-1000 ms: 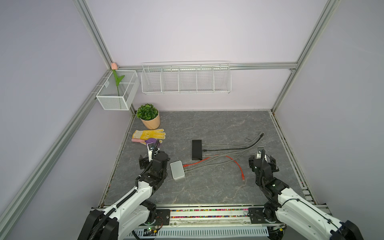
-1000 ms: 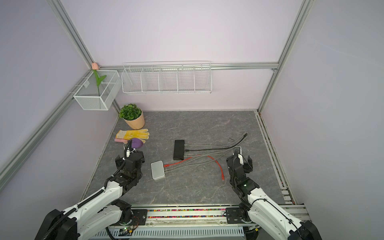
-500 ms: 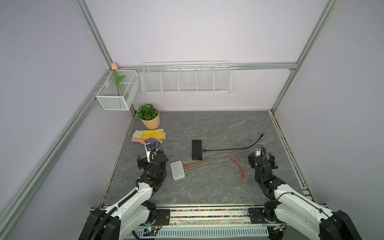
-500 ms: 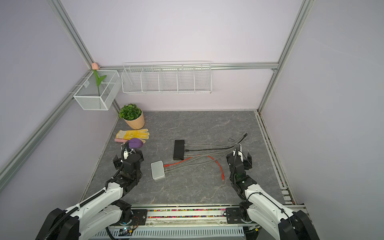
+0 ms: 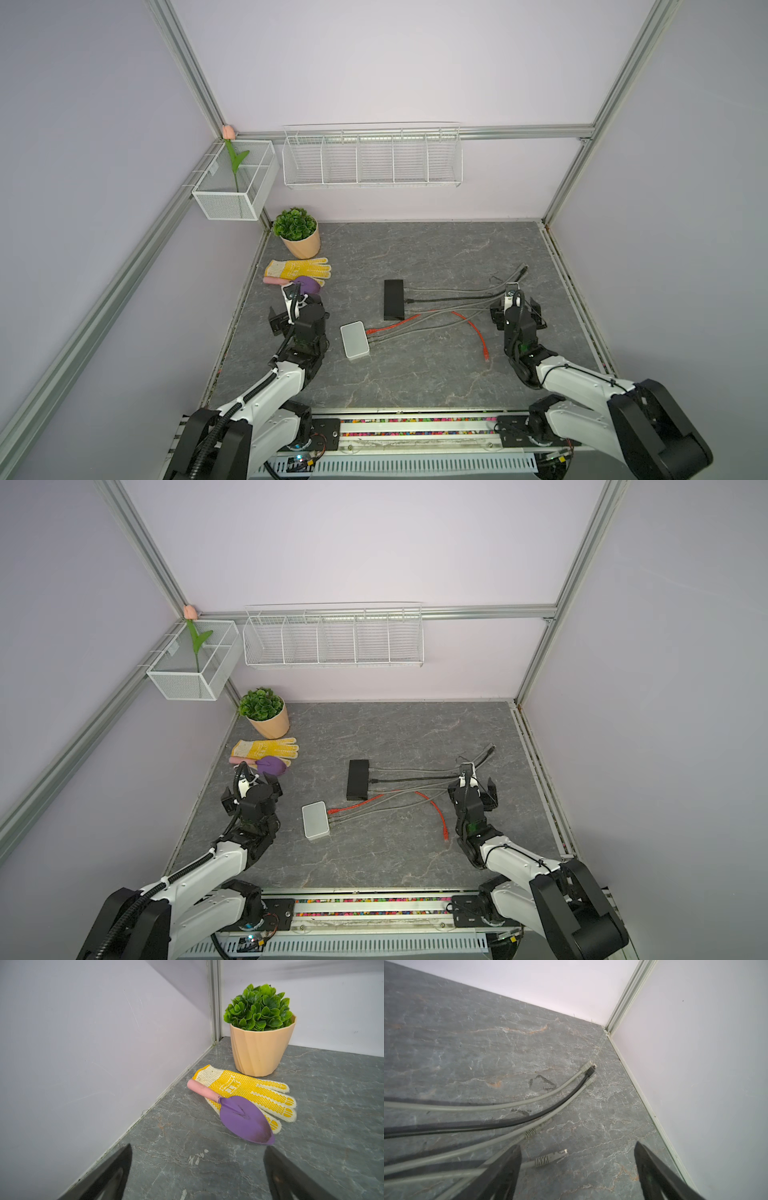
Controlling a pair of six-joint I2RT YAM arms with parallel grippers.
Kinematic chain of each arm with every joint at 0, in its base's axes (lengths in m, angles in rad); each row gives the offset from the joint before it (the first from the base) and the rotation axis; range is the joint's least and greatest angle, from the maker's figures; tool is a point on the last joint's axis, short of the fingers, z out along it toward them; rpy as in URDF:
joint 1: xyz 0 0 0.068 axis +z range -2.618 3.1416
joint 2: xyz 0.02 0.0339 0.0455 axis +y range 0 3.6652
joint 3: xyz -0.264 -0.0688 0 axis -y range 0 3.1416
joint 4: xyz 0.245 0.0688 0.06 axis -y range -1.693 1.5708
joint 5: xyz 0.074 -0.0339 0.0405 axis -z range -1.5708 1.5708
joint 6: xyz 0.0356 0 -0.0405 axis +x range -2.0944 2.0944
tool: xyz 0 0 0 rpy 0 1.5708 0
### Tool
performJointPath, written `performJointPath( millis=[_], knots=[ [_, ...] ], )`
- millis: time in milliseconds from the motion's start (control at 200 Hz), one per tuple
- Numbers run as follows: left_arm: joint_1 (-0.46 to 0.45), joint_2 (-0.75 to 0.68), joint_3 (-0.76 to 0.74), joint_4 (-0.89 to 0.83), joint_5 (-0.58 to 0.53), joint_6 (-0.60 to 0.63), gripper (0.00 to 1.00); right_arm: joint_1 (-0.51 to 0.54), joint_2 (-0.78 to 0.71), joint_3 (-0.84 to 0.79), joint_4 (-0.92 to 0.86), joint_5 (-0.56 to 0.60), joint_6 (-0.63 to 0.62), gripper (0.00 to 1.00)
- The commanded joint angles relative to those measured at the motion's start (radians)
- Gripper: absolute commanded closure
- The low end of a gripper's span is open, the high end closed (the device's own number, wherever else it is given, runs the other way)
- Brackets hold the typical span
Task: Insert the plug into the switch port
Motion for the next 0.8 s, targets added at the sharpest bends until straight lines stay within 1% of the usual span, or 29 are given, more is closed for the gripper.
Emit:
performJointPath(
  millis=[0, 105, 240, 350, 430, 590, 685, 795],
  knots=[
    [0.007, 0.009, -0.030, 0.109, -0.009, 0.030, 0.01, -0.018, 0.003, -0.027, 0.137, -0.020, -0.017, 0.12],
    [0.021, 0.028, -0.032, 0.150, -0.002, 0.035, 0.01, -0.041, 0.012, -0.036, 0.177, -0.044, -0.010, 0.12],
    [0.043, 0.081, -0.016, 0.192, 0.018, 0.033, 0.01, -0.088, 0.034, -0.008, 0.145, -0.114, 0.032, 0.12],
    [0.051, 0.144, -0.003, 0.258, 0.027, 0.050, 0.01, -0.116, 0.064, -0.010, 0.198, -0.125, 0.053, 0.12],
    [0.054, 0.187, 0.010, 0.299, 0.031, 0.064, 0.01, -0.124, 0.068, -0.002, 0.183, -0.110, 0.065, 0.11],
    [0.056, 0.254, 0.012, 0.400, 0.031, 0.092, 0.01, -0.130, 0.095, -0.060, 0.350, -0.109, 0.037, 0.11],
    [0.057, 0.252, 0.008, 0.406, 0.041, 0.093, 0.01, -0.131, 0.124, -0.066, 0.402, -0.112, 0.028, 0.11],
    [0.057, 0.266, -0.005, 0.457, 0.037, 0.097, 0.01, -0.131, 0.175, -0.084, 0.519, -0.094, 0.005, 0.11]
  ],
)
